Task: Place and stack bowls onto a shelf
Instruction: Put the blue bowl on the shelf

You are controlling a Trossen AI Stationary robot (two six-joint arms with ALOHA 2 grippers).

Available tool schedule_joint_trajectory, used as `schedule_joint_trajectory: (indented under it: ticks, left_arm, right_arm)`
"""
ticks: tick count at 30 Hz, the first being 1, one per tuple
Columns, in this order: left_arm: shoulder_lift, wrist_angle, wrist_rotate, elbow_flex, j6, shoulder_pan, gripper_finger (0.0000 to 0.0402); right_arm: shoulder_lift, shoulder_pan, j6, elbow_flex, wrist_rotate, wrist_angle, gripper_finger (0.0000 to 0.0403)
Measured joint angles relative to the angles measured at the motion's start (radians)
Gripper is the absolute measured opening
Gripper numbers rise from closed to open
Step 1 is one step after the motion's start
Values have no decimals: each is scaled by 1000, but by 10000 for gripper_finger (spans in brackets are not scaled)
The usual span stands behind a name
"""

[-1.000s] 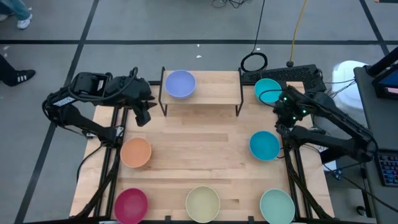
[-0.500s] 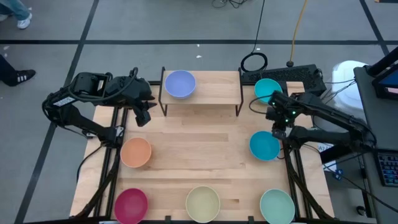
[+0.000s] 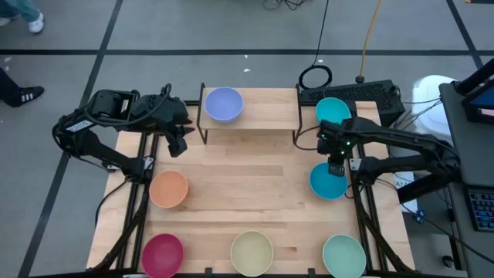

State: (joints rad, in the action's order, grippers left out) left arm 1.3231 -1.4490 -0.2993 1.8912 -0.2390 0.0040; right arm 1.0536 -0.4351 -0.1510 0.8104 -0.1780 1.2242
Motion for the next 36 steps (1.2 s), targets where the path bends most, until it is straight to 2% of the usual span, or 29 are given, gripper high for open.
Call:
schedule_joint_trajectory:
  ticks: [4,10,26,29,33,36]
  left_arm:
    - [0,0,0,0,0,0,120]
    - [0,0,0,0,0,0,120]
    - [0,0,0,0,0,0,120]
    - [0,0,0,0,-1,0,120]
    - [0,0,0,0,-1,0,120]
    - [0,0,1,0,-1,0,120]
  right_arm:
    - [38,10,-38,0,0,-11,75]
    - [94,12,-78,0,78,-46,75]
    - [228,12,-105,0,74,-180,74]
    - [251,12,-134,0,74,-186,57]
    - [269,12,-165,0,71,-186,10]
    - [270,12,-155,1,71,-215,7]
